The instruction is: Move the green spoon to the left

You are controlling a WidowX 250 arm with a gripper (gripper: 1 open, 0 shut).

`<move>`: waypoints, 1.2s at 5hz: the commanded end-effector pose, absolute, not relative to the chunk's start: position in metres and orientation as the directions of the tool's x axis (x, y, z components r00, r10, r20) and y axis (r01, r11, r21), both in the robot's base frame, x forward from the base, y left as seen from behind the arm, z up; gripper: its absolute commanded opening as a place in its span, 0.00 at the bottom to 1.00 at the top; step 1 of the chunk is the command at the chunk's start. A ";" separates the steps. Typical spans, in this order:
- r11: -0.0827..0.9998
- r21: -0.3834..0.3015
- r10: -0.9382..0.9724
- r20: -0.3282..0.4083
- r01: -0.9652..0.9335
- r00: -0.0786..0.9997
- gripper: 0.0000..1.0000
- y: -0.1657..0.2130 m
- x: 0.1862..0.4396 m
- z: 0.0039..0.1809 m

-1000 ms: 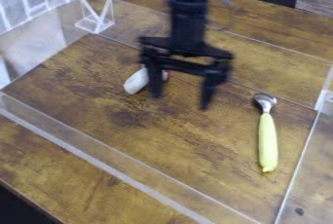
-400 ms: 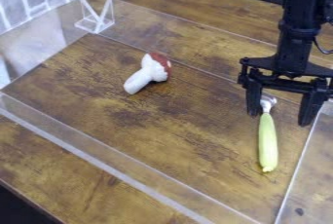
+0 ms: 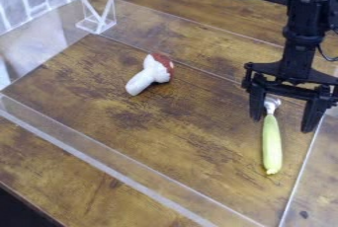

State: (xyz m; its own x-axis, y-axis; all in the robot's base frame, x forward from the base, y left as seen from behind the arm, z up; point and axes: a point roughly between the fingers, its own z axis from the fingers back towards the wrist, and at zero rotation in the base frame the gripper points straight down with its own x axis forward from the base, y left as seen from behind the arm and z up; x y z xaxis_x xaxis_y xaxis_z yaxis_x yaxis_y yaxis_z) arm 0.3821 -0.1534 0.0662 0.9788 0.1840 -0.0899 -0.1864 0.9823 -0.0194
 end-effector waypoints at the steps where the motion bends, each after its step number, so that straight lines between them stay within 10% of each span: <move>1: 0.977 -0.043 0.208 -0.038 -0.209 0.977 1.00 -0.157 0.395 0.073; 6: 0.983 -0.028 0.180 -0.097 -0.184 0.979 1.00 -0.136 0.418 0.076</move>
